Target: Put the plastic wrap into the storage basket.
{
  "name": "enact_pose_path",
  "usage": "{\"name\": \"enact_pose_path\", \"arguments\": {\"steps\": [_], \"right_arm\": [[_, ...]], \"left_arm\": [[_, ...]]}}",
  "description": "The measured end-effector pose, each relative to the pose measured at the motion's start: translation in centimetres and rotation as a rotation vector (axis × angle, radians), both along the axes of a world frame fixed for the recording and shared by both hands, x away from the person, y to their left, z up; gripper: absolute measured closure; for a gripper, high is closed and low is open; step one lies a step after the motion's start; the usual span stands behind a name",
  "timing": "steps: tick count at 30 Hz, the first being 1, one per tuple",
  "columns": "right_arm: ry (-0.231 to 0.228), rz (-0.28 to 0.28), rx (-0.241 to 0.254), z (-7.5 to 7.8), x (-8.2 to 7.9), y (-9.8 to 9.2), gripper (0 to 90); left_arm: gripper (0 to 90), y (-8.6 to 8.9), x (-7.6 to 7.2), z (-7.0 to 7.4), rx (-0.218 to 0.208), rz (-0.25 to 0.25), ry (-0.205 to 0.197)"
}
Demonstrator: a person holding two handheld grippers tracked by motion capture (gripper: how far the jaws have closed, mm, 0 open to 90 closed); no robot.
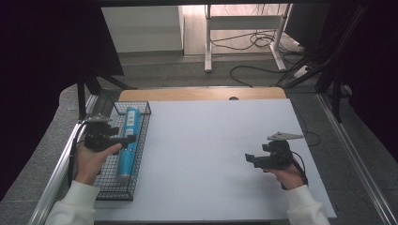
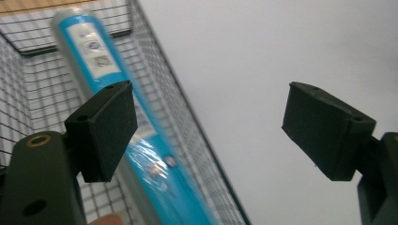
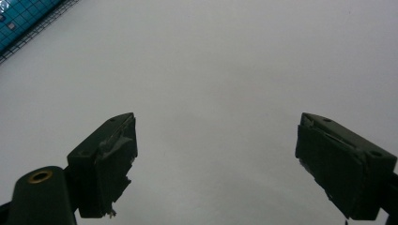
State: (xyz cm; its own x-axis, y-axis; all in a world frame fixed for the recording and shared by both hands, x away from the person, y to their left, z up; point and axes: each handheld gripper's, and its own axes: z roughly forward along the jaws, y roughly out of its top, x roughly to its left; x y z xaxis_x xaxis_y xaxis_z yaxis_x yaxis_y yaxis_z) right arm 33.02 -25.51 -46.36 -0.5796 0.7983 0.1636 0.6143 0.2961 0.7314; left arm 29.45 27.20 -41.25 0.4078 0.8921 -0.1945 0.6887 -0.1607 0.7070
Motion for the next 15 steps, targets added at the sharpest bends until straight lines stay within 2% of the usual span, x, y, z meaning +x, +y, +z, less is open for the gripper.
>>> {"name": "enact_pose_path", "arguments": {"steps": [3,6,8,10,15], "right_arm": [[-0.007,0.001,0.001,0.1,-0.1,-0.2,13.5],[-0.012,0.001,0.002,0.2,-0.2,-0.4,13.5],[-0.021,0.004,0.004,0.2,-0.4,-0.5,13.5],[-0.035,-0.002,0.001,0.2,-0.6,-0.6,13.4],[-0.052,0.018,0.010,0.0,-1.3,-1.2,13.4]], "left_arm": [[18.2,-1.2,-2.1,0.5,0.025,-0.051,-0.027],[18.0,-2.6,-3.6,0.5,0.006,-0.109,-0.037],[17.9,-3.5,-4.4,0.3,-0.024,-0.132,-0.050],[18.0,-4.5,-4.8,-0.3,-0.050,-0.146,-0.053],[18.4,-6.8,-4.6,-2.0,-0.033,-0.173,-0.045]]}}
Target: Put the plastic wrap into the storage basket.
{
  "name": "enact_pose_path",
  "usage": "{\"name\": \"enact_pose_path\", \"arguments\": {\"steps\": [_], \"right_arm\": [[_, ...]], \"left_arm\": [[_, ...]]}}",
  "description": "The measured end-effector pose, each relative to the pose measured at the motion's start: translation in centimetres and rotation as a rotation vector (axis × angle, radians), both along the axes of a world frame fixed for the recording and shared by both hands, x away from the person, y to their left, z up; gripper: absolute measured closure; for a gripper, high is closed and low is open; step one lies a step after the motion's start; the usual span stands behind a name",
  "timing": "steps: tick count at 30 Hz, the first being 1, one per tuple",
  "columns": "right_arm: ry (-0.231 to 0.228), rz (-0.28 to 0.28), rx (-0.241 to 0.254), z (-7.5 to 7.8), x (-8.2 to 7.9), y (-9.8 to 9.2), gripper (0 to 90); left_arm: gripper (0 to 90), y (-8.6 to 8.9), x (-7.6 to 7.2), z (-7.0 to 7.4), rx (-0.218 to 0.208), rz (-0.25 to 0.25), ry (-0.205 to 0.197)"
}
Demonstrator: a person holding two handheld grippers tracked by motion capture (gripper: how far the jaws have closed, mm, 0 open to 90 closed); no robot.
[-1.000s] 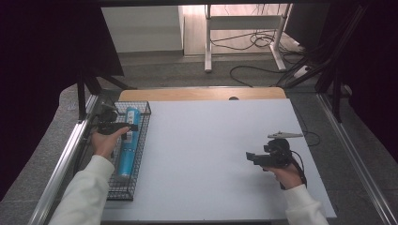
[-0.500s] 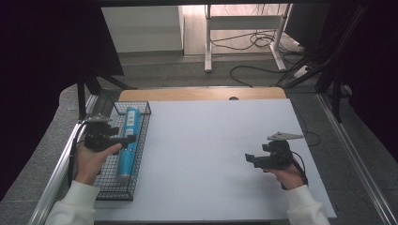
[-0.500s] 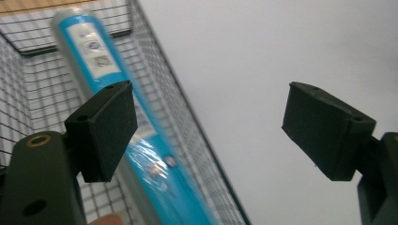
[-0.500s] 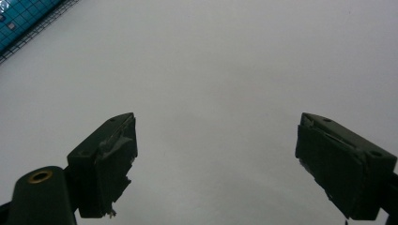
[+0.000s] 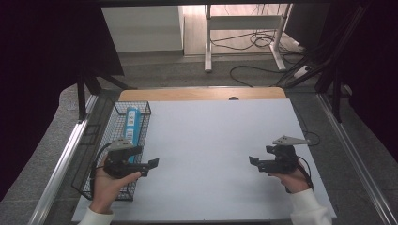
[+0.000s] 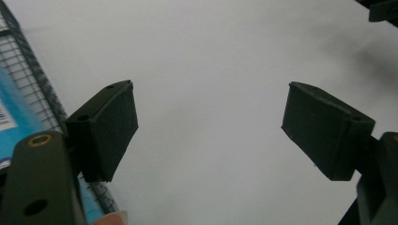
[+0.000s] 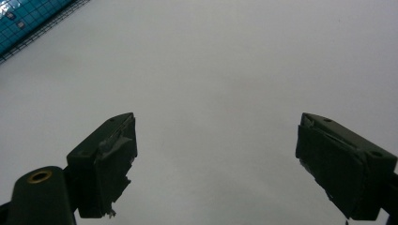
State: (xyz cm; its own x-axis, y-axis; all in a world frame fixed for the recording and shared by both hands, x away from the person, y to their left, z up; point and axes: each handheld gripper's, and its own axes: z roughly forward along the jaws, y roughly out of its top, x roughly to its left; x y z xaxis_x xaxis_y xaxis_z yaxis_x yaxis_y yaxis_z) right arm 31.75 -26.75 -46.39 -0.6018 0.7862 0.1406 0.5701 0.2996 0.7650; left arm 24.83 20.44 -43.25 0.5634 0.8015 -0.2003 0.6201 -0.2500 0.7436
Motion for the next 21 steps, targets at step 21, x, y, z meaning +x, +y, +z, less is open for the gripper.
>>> {"name": "enact_pose_path", "arguments": {"steps": [21], "right_arm": [[-0.070,0.079,-0.061,-0.9,-1.1,0.5,13.4]], "left_arm": [[18.5,-2.9,0.1,-2.2,0.028,-0.036,-0.007]]}}
